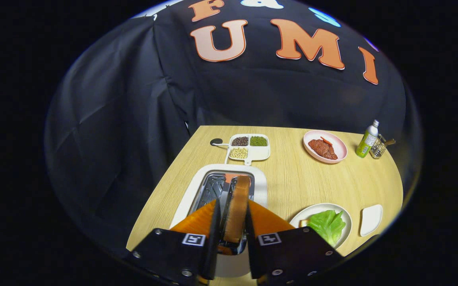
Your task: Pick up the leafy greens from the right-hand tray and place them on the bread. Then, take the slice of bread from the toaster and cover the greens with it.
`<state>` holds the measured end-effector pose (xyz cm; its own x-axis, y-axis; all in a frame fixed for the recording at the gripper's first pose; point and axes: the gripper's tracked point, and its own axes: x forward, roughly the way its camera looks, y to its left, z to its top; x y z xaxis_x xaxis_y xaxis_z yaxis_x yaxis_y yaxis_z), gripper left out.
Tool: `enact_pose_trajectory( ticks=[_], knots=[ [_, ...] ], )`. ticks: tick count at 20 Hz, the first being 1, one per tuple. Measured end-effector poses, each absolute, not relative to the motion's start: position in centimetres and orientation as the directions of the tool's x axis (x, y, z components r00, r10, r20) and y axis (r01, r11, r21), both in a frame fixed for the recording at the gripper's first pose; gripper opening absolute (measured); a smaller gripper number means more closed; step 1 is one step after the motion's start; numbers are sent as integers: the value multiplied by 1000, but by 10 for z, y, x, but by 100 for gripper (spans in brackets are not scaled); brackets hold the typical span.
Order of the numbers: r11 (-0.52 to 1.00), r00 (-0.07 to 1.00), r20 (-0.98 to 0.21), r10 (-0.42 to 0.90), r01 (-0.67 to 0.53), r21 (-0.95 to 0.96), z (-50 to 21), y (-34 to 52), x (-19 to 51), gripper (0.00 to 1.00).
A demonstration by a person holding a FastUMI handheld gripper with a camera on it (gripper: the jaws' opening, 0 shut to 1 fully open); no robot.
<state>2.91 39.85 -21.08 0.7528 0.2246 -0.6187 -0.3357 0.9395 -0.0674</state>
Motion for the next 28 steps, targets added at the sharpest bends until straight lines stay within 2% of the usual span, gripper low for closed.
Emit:
enact_pose_trajectory(
  ticks=[2, 7, 13, 18, 28],
  knots=[
    [943, 752, -621, 220, -327, -62, -211, 399, 29, 17],
    [947, 764, -602, 233, -319, -39, -193, 397, 28, 11],
    [930, 804, -517, 293, -364, -40, -136, 392, 29, 10],
    [934, 832, -461, 309, -358, -20, -100, 370, 31, 11],
    [953, 815, -522, 252, -302, -11, -137, 298, 29, 10]
  ],
)
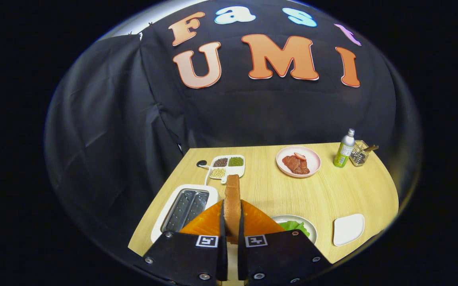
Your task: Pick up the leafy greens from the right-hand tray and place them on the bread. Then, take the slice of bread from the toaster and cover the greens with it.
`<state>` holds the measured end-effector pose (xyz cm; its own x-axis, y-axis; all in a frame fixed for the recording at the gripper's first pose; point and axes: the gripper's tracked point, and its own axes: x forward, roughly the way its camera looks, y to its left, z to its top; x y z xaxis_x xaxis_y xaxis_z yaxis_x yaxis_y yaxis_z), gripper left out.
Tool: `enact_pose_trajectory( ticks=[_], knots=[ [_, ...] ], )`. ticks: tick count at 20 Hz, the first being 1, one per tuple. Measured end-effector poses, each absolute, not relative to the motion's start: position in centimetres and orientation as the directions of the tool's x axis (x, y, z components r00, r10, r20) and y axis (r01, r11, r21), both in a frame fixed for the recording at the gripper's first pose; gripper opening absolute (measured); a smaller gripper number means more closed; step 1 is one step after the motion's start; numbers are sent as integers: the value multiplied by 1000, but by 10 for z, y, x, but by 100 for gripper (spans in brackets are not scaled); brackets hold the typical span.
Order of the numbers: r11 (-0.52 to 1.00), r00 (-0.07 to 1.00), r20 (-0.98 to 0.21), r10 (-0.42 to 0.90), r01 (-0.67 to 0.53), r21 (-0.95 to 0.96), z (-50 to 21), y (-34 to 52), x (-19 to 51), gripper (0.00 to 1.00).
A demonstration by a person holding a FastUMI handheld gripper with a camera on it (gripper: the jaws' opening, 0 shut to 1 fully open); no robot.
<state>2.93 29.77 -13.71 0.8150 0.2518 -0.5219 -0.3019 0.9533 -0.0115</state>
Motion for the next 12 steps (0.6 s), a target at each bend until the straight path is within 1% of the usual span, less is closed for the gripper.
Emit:
enact_pose_trajectory(
  ticks=[5, 12],
  knots=[
    [953, 786, -566, 248, -303, -3, -174, 268, 26, 11],
    [942, 732, -617, 290, -331, 51, -219, 250, 22, 10]
  ],
)
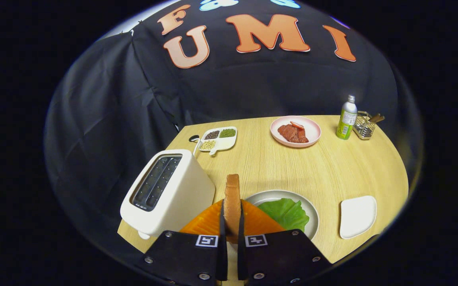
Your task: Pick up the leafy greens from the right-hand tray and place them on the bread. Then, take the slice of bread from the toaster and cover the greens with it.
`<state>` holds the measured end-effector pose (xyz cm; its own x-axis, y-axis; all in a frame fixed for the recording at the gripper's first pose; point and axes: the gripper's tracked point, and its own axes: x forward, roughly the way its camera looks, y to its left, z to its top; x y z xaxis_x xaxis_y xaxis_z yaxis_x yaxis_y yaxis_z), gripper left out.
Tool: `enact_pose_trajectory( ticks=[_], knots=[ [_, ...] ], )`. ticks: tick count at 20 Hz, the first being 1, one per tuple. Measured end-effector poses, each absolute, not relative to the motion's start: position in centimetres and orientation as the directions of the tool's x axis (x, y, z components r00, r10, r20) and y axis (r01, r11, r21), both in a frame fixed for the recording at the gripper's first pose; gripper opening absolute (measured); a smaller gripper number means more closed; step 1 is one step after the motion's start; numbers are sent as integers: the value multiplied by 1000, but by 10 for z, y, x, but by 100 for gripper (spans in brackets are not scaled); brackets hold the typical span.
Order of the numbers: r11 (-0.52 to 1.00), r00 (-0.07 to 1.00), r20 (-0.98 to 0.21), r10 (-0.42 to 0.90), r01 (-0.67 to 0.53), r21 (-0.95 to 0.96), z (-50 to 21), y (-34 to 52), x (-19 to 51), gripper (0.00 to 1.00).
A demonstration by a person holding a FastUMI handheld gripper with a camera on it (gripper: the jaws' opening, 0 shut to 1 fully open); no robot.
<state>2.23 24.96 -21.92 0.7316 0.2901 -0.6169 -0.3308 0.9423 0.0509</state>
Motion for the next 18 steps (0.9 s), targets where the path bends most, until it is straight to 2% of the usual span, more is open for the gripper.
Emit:
enact_pose_trajectory(
  ticks=[5, 13, 18],
  knots=[
    [935, 693, -647, 317, -341, 94, -249, 239, 20, 10],
    [943, 688, -662, 298, -318, 93, -264, 203, 33, 10],
    [951, 679, -682, 273, -295, 87, -272, 181, 39, 19]
  ],
)
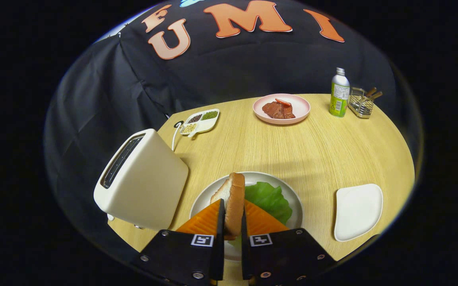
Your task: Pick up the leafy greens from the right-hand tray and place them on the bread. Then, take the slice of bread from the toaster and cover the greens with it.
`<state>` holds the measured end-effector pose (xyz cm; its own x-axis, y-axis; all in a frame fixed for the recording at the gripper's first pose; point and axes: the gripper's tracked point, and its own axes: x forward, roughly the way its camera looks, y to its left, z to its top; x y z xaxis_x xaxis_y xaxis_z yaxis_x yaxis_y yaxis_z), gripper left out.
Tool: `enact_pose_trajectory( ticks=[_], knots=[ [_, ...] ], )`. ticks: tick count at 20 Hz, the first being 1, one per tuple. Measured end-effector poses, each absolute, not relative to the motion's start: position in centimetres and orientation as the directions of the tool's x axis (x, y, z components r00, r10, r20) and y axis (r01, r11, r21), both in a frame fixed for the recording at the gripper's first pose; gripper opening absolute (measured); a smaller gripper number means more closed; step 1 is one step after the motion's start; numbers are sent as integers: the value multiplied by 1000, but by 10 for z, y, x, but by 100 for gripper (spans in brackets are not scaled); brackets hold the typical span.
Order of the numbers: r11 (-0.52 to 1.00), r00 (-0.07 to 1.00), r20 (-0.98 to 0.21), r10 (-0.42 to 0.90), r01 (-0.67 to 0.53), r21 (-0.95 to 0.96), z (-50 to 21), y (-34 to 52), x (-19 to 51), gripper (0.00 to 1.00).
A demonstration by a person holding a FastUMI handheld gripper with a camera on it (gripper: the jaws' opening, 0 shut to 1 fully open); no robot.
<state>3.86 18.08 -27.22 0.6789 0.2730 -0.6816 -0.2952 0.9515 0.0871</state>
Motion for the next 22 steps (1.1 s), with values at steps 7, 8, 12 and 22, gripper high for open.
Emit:
enact_pose_trajectory(
  ticks=[7, 8, 12, 22],
  knots=[
    [971, 672, -716, 187, -236, 32, -284, 146, 44, 49],
    [973, 673, -719, 176, -229, 24, -285, 143, 44, 55],
    [979, 691, -709, 142, -202, 0, -279, 128, 46, 74],
    [987, 818, -572, 71, -138, -76, -169, 75, 50, 98]
  ],
)
